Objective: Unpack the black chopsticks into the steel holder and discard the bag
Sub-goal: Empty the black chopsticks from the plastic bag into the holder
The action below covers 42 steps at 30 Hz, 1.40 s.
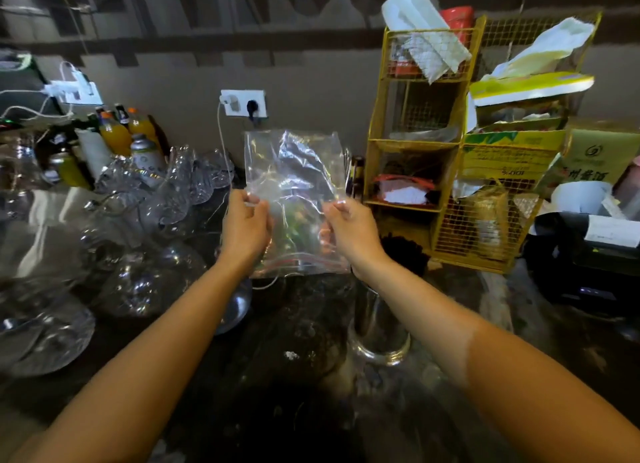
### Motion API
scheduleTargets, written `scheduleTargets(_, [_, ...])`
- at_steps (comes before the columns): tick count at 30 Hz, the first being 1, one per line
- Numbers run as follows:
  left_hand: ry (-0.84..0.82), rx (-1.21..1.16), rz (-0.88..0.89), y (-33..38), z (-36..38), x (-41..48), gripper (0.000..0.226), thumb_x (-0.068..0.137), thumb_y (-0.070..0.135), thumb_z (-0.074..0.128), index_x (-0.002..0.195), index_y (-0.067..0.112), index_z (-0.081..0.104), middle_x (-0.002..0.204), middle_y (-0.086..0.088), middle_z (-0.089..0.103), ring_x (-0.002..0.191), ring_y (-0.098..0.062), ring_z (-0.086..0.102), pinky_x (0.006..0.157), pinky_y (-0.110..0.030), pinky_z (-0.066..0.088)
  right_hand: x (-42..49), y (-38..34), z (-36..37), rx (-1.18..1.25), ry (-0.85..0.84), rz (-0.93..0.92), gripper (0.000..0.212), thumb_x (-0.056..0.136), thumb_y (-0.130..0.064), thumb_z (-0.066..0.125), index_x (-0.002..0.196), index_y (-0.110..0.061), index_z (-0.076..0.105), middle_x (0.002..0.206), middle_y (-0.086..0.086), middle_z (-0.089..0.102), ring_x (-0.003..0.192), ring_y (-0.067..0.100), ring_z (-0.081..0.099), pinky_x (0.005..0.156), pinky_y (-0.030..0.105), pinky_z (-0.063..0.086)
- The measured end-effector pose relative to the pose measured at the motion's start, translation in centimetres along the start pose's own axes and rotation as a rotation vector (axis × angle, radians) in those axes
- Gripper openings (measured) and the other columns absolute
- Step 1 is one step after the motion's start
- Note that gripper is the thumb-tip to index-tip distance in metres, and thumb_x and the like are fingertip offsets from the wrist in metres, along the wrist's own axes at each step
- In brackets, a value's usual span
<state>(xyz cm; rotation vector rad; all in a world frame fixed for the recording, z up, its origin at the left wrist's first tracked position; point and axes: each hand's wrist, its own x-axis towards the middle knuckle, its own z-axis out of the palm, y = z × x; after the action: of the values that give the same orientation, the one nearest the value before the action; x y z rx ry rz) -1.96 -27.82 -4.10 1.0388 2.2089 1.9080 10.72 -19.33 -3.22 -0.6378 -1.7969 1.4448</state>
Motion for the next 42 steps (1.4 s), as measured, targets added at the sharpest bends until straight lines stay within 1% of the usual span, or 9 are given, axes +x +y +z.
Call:
scheduleTargets(3, [0.032,0.193,0.01,-2.8,-1.3,-1.8,0.009,0.091,0.018,0.039,0.084,0.019,0.035,0.066,0.003,0.047,0.057,-0.012,0.046,0.048,-0.023,0.039,-1.1,2.6,2.0,-0.191,-0.037,-0.018,0.039,0.093,-0.017,0.04,0.055,-0.015,0.042,0.048,0.0,0.044,0.038,0.002,0.044,0.049,0.015,0.038])
scheduleTargets(6, [-0.002,0.369,0.015,-6.1,-2.2,-4.0,0.006,0.093,0.017,0.034,0.088,0.016,0.032,0.063,0.001,0.045,0.054,-0.016,0.045,0.046,-0.032,0.036,-2.5,5.7,3.4,-0.33,-0.101,-0.016,0.04,0.093,-0.017,0.041,0.054,-0.018,0.034,0.052,-0.002,0.038,0.048,0.01,0.036,0.044,0.013,0.029])
scheduleTargets(10, [-0.084,0.553,-0.054,-9.7,-2.2,-6.6,0.008,0.093,0.016,0.033,0.094,0.009,0.034,0.07,-0.012,0.055,0.066,-0.035,0.055,0.063,-0.047,0.048,-3.9,9.9,3.8,-0.469,-0.171,0.072,0.036,0.093,-0.021,0.043,0.059,-0.017,0.034,0.055,-0.002,0.036,0.054,0.015,0.036,0.053,0.031,0.023])
scheduleTargets(16, [-0.223,0.678,-0.121,-13.3,-0.3,-9.3,0.011,0.093,0.015,0.03,0.094,0.005,0.033,0.085,-0.03,0.061,0.078,-0.045,0.057,0.065,-0.047,0.041,-6.1,14.6,3.4,-0.631,-0.18,0.218,0.022,0.091,-0.027,0.046,0.087,-0.006,0.052,0.088,0.022,0.064,0.084,0.035,0.058,0.068,0.037,0.04])
scheduleTargets(20, [-0.291,0.706,-0.198,-15.1,0.9,-10.4,0.018,0.092,0.019,0.035,0.105,0.007,0.033,0.097,-0.028,0.062,0.086,-0.044,0.056,0.065,-0.043,0.035,-7.2,16.5,3.0,-0.687,-0.219,0.307,0.026,0.09,-0.025,0.049,0.108,-0.007,0.049,0.105,0.021,0.062,0.1,0.035,0.055,0.082,0.04,0.043])
scheduleTargets(25, [-0.325,0.84,-0.193,-16.8,1.4,-11.7,0.048,0.086,0.023,0.049,0.129,0.013,0.028,0.123,-0.021,0.045,0.102,-0.041,0.051,0.078,-0.048,0.043,-8.5,18.5,2.9,-0.875,-0.261,0.225,0.057,0.087,-0.015,0.054,0.135,-0.007,0.024,0.131,0.021,0.043,0.12,0.035,0.046,0.098,0.042,0.042])
scheduleTargets(30, [-0.393,0.995,-0.035,-18.2,1.7,-12.7,0.047,0.089,0.019,0.041,0.134,0.014,0.029,0.143,-0.017,0.032,0.128,-0.032,0.032,0.101,-0.045,0.032,-9.4,19.2,3.2,-1.021,-0.279,0.045,0.053,0.087,-0.007,0.048,0.136,-0.01,0.027,0.141,0.016,0.03,0.127,0.032,0.034,0.103,0.04,0.035])
scheduleTargets(37, [-0.673,0.934,-0.017,-18.9,1.8,-13.7,0.051,0.094,0.036,0.024,0.14,0.017,0.011,0.154,-0.008,0.007,0.142,-0.02,0.002,0.115,-0.043,0.005,-10.3,20.3,3.3,-1.102,-0.59,0.068,0.063,0.094,-0.045,0.023,0.143,-0.013,0.001,0.156,0.009,-0.004,0.143,0.023,-0.005,0.116,0.043,0.0])
scheduleTargets(42, [-0.732,0.984,-0.047,-19.5,1.5,-14.0,0.056,0.093,0.042,0.018,0.14,0.016,0.002,0.154,-0.007,0.0,0.141,-0.02,-0.004,0.115,-0.041,0.0,-10.9,21.0,2.6,-1.162,-0.635,0.113,0.069,0.092,-0.051,0.019,0.143,-0.011,-0.004,0.156,0.008,-0.007,0.143,0.02,-0.01,0.115,0.043,-0.007])
